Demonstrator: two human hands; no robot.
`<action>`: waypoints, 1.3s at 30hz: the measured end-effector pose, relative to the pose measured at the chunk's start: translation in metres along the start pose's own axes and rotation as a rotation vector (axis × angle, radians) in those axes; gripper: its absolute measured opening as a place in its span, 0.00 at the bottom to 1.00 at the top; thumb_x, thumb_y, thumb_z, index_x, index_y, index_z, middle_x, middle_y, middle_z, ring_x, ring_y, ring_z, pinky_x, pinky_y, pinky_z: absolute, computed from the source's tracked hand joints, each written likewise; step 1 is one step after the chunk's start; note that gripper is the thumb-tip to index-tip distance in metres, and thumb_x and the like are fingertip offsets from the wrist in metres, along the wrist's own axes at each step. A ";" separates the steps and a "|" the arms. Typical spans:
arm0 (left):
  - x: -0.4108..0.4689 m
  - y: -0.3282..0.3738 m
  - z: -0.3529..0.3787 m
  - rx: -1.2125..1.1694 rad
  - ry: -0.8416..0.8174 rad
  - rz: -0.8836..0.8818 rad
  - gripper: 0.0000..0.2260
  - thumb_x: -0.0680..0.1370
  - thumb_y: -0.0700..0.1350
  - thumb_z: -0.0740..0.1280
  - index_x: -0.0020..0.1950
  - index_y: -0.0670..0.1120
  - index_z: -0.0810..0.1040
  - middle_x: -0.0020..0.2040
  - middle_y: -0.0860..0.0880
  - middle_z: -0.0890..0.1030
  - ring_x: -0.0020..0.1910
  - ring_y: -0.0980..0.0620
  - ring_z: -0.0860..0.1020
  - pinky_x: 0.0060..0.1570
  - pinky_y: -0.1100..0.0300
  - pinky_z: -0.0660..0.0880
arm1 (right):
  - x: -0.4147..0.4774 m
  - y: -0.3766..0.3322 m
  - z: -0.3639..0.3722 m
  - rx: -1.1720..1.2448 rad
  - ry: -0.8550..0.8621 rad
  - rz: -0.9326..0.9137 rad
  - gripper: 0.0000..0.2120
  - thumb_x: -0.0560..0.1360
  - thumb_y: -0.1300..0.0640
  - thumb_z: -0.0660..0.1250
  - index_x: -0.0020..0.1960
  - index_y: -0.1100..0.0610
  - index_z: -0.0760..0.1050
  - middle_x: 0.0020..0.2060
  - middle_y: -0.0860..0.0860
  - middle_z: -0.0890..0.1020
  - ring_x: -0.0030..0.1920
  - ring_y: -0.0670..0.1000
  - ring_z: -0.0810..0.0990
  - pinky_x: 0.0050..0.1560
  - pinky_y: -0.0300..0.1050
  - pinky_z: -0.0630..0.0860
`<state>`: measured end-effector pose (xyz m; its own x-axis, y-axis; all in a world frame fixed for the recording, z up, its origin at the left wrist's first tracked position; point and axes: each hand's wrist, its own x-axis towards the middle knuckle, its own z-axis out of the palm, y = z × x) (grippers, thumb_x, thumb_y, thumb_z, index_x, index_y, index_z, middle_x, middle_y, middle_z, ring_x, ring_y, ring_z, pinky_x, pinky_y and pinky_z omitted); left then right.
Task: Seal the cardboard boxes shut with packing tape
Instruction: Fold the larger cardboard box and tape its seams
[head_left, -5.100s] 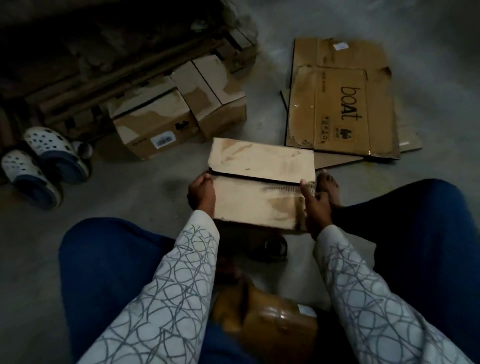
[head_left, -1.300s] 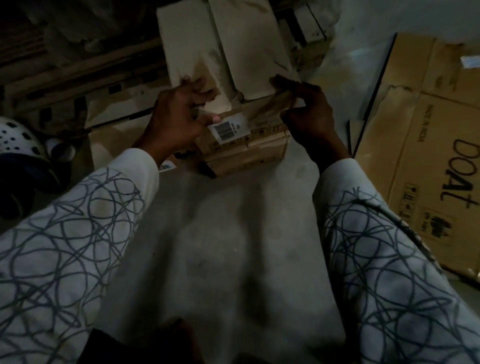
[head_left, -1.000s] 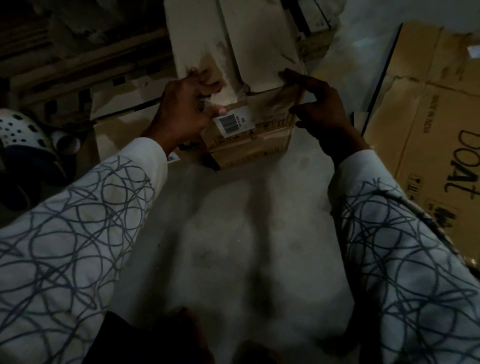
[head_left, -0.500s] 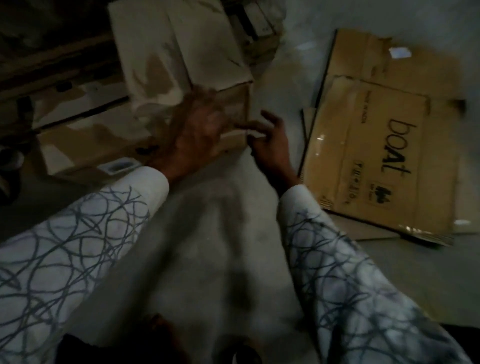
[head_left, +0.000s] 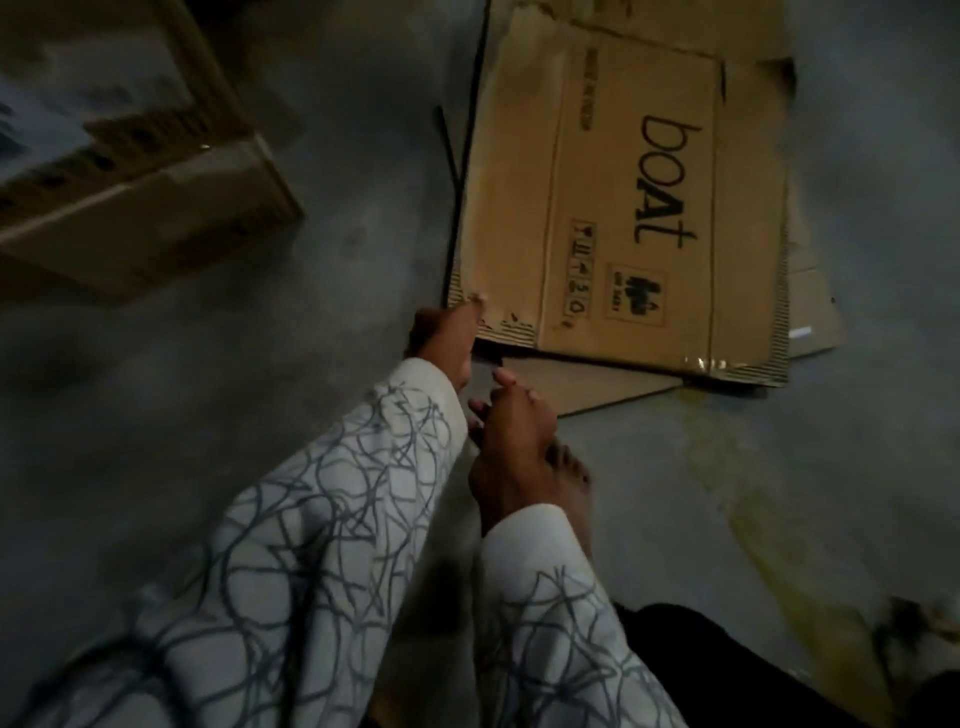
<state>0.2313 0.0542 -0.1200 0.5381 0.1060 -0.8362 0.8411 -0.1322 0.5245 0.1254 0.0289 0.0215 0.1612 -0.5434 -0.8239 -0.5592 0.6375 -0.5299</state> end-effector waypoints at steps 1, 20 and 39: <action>-0.011 0.008 0.003 -0.071 -0.039 -0.018 0.35 0.57 0.66 0.80 0.56 0.46 0.81 0.53 0.48 0.85 0.48 0.49 0.82 0.47 0.53 0.81 | -0.002 0.000 0.002 0.042 -0.013 0.021 0.14 0.79 0.64 0.58 0.44 0.50 0.78 0.32 0.50 0.78 0.33 0.52 0.79 0.46 0.52 0.81; -0.500 0.081 -0.160 0.510 0.154 1.097 0.09 0.79 0.48 0.68 0.49 0.42 0.80 0.45 0.44 0.83 0.44 0.43 0.80 0.44 0.50 0.78 | -0.274 -0.017 -0.172 -1.053 -0.051 -1.162 0.33 0.74 0.61 0.67 0.77 0.60 0.64 0.61 0.65 0.75 0.52 0.68 0.79 0.49 0.57 0.78; -0.572 -0.120 -0.255 0.431 0.294 0.878 0.15 0.76 0.42 0.73 0.36 0.51 0.68 0.32 0.59 0.71 0.31 0.59 0.70 0.28 0.73 0.64 | -0.358 0.023 -0.231 -0.323 -0.603 -0.454 0.26 0.80 0.37 0.61 0.76 0.43 0.64 0.69 0.51 0.72 0.64 0.61 0.75 0.49 0.65 0.82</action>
<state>-0.1632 0.2610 0.3362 0.9962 0.0310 -0.0817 0.0834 -0.6172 0.7824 -0.1326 0.1120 0.3502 0.7860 -0.2651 -0.5585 -0.5263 0.1872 -0.8295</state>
